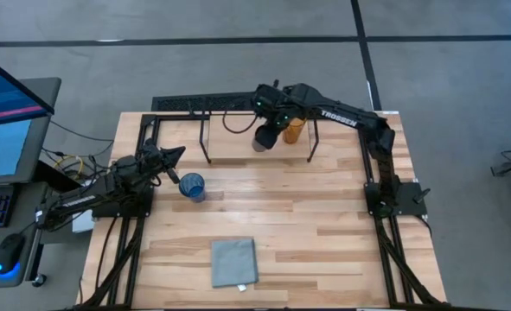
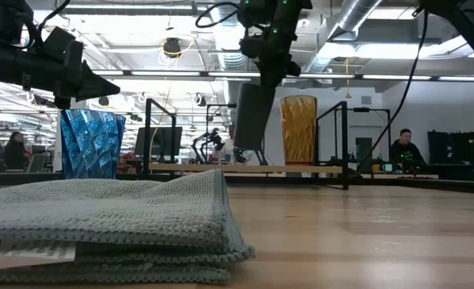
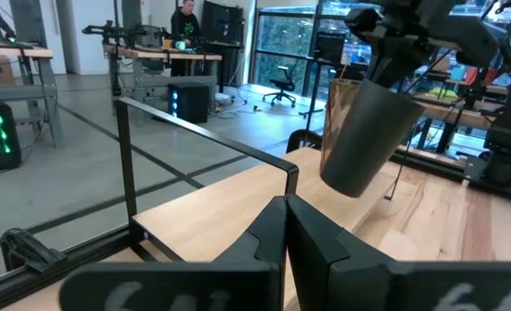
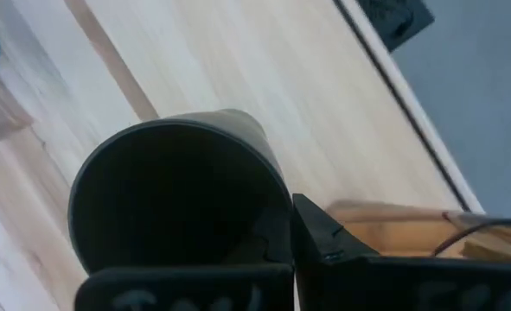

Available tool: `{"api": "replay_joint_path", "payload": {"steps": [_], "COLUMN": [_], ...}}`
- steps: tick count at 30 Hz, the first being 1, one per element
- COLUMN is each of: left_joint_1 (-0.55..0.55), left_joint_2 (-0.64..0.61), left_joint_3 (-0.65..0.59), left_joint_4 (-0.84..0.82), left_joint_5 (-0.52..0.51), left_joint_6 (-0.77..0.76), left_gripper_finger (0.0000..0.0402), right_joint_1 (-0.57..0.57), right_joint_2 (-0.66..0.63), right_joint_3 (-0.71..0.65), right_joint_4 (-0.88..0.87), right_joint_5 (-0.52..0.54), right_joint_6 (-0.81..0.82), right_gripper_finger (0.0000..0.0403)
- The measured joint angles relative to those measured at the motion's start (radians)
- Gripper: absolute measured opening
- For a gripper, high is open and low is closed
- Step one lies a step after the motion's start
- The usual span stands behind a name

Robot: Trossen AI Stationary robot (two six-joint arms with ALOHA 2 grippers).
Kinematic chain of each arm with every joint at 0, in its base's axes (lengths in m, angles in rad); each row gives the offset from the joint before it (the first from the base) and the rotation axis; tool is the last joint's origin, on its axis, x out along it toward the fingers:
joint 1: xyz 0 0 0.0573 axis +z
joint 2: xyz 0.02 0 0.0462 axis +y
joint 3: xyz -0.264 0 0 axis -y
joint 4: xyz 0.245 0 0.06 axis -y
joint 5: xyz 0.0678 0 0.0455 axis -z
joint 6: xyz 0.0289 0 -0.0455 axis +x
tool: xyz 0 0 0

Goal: Stack small to large cups/mugs on shelf
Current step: Put the black cup on the shelf

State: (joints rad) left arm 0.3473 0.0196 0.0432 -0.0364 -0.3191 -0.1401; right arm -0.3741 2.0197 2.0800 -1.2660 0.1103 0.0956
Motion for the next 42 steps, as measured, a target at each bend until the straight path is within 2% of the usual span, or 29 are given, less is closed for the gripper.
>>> {"api": "replay_joint_path", "payload": {"steps": [12, 16, 42], "left_joint_1": [0.0, 0.0, 0.0], "left_joint_2": [0.0, 0.0, 0.0], "left_joint_3": [0.0, 0.0, 0.0], "left_joint_4": [0.0, 0.0, 0.0], "left_joint_5": [0.0, 0.0, 0.0], "left_joint_6": [0.0, 0.002, 0.001], "left_gripper_finger": [0.0, 0.0, 0.0], "right_joint_1": [0.018, 0.021, -0.006], "right_joint_2": [-0.001, -0.001, -0.003], "right_joint_3": [0.0, 0.0, -0.058], "right_joint_4": [0.055, 0.051, 0.11], "right_joint_5": [0.027, 0.072, 0.078], "right_joint_6": [-0.028, -0.028, -0.026], "right_gripper_finger": [0.0007, 0.0007, 0.0008]}}
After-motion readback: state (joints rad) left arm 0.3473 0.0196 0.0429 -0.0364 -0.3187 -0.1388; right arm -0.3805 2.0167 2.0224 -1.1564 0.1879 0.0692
